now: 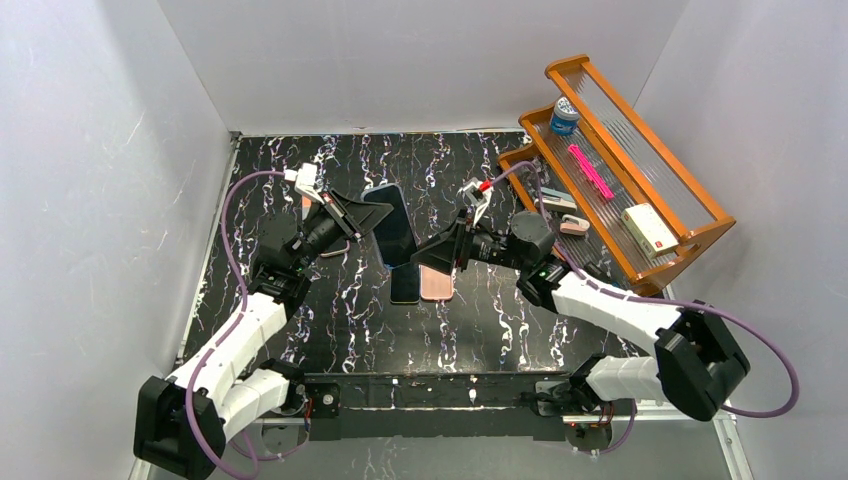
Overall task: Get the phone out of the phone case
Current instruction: Remove the phone case from the phone.
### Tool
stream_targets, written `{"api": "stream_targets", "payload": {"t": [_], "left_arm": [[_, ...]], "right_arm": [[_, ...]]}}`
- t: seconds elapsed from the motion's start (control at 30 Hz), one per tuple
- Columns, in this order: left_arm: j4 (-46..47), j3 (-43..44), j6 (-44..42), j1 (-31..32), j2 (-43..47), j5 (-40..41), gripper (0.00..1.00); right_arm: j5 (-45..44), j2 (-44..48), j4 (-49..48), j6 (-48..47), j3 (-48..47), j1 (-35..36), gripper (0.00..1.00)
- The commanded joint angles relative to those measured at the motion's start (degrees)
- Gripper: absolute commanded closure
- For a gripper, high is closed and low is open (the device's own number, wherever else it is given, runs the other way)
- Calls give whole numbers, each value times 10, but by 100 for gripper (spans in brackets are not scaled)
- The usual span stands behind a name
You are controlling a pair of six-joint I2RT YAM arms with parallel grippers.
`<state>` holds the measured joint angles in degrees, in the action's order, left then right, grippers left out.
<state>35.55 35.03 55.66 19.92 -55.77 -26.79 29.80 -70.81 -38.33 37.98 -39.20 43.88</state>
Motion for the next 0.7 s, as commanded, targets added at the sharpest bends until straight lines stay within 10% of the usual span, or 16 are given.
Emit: {"api": "stream_targets", "payload": {"t": [0.0, 0.67], "left_arm": [[66, 2, 24, 2, 14, -2, 100], [177, -41, 98, 40, 13, 8, 100]], "right_arm": [[37, -18, -80, 71, -5, 0, 47], [71, -87, -206, 148, -46, -2, 59]]}}
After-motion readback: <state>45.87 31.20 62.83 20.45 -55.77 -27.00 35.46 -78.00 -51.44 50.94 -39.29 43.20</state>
